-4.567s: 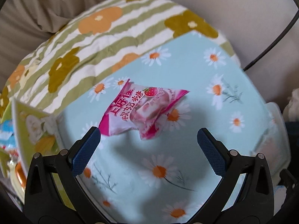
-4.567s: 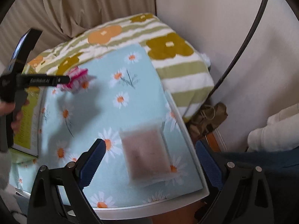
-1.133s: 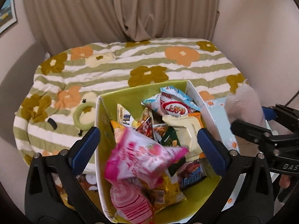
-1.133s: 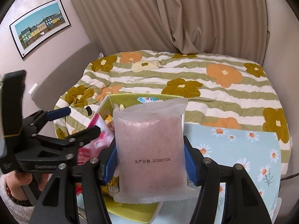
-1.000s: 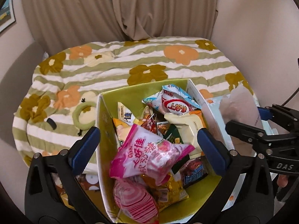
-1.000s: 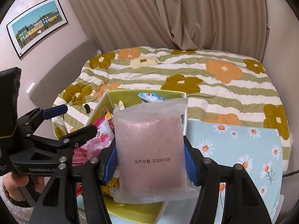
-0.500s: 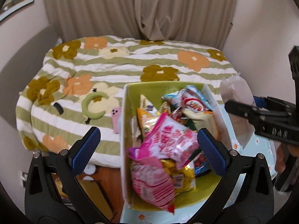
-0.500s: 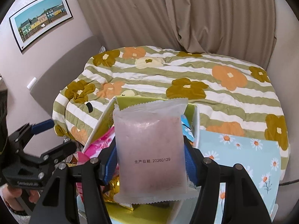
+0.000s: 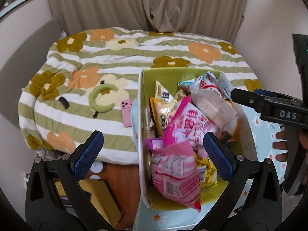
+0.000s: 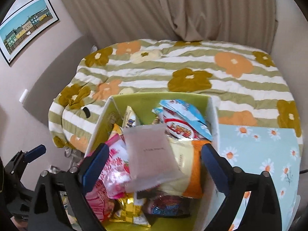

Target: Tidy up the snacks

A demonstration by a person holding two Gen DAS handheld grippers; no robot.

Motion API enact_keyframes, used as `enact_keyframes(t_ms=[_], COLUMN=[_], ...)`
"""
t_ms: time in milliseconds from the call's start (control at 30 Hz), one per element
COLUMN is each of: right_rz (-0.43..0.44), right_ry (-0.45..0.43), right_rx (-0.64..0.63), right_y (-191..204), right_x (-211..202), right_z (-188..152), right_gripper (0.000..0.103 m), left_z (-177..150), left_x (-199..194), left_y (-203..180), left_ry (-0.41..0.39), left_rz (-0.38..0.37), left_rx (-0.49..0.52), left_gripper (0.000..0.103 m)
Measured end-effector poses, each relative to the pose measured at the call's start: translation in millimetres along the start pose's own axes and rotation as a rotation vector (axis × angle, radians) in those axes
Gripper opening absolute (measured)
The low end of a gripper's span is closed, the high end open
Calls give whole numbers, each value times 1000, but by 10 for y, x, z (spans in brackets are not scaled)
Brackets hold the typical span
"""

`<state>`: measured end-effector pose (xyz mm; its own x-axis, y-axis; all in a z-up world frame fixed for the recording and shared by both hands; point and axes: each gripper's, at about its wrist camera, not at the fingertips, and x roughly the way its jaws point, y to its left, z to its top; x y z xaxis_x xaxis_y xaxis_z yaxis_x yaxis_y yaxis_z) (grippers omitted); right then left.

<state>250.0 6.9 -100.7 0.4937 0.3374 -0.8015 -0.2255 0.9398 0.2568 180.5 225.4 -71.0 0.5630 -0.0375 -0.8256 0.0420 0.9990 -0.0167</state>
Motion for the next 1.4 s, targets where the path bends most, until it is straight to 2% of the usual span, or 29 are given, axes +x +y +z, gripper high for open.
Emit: enact_keyframes(t_ms=[167, 400, 567, 767, 900, 1133, 1400], right_rz=[-38, -78, -134, -197, -238, -301, -298], right_ry=[-58, -185, -271, -356, -402, -466, -479], right_rx=[-36, -63, -46, -20, -28, -37, -28], right_y=[7, -98, -247, -382, -395, -423, -429], right_x=[-303, -1083, -1744, -2320, -2590, -2825, -2882], right_z=[-184, -500, -834, -1249, -1503, -1736, -1813], right_gripper=[95, 95, 95, 95, 95, 95, 95], left_z=[-190, -460, -686, -928, -1089, -1252, -1305], left_x=[-216, -772, -1233, -1709, -1955, -2207, -2272], left_y=[-155, -542, -890, -1247, -1416, -1549, -1586], left_ry=[-25, -104, -184, -262, -309, -360, -370], left_rz=[26, 34, 25, -3, -10, 15, 20], left_rx=[-2, 3, 10, 14, 9, 4, 7], left_gripper=[102, 102, 103, 103, 103, 103, 103])
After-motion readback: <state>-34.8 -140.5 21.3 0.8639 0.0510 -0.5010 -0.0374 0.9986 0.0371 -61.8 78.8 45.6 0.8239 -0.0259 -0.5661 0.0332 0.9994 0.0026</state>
